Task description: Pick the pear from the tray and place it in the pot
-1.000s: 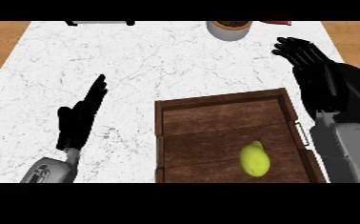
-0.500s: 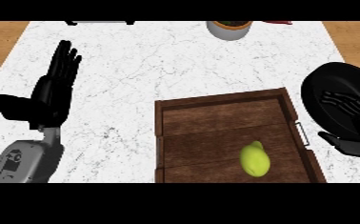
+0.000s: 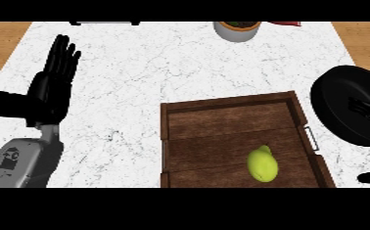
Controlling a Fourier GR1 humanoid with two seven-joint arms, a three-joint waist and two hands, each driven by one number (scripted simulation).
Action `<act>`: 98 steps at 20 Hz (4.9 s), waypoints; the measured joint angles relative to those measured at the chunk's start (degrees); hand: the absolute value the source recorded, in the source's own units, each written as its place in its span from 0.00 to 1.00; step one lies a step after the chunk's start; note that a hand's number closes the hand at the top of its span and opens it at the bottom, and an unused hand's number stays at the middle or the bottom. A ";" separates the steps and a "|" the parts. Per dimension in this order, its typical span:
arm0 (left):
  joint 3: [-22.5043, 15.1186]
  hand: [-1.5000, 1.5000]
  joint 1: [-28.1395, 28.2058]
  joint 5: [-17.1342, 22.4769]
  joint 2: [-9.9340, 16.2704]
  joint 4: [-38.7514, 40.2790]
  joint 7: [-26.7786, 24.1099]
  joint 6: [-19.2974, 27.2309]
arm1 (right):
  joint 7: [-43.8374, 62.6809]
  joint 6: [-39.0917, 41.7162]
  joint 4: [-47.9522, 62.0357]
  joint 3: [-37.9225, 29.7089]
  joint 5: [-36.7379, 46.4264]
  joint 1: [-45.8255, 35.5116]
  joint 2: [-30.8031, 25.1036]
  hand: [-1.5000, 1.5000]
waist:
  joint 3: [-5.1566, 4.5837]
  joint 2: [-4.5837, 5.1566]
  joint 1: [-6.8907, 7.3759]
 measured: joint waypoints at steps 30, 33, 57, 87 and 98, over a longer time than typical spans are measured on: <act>5.71 0.50 0.38 -4.61 -3.91 -0.32 1.20 -5.24 | 31.02 7.09 -26.86 8.11 14.76 2.06 13.39 0.00 | -0.02 -0.05 -0.02; 5.69 0.50 0.39 -5.72 -4.89 -1.01 1.72 -5.25 | 29.59 7.15 -25.35 7.55 17.53 1.31 15.20 0.00 | -0.02 -0.04 0.04; 8.52 0.50 -0.78 -8.09 -7.12 -1.41 3.52 -7.39 | 27.42 2.40 -18.98 12.64 34.64 -2.00 26.98 1.00 | -1.11 -0.59 0.13; 8.06 0.50 0.26 -9.59 -8.46 -2.66 3.92 -7.66 | 60.88 -20.06 -37.12 25.18 72.01 -9.65 41.79 1.00 | -0.35 -0.58 0.63; 9.43 0.50 -0.30 -8.82 -7.78 -1.86 3.77 -8.41 | 84.51 -20.28 -47.94 25.22 92.25 -20.33 41.96 1.00 | -0.11 -0.30 -0.18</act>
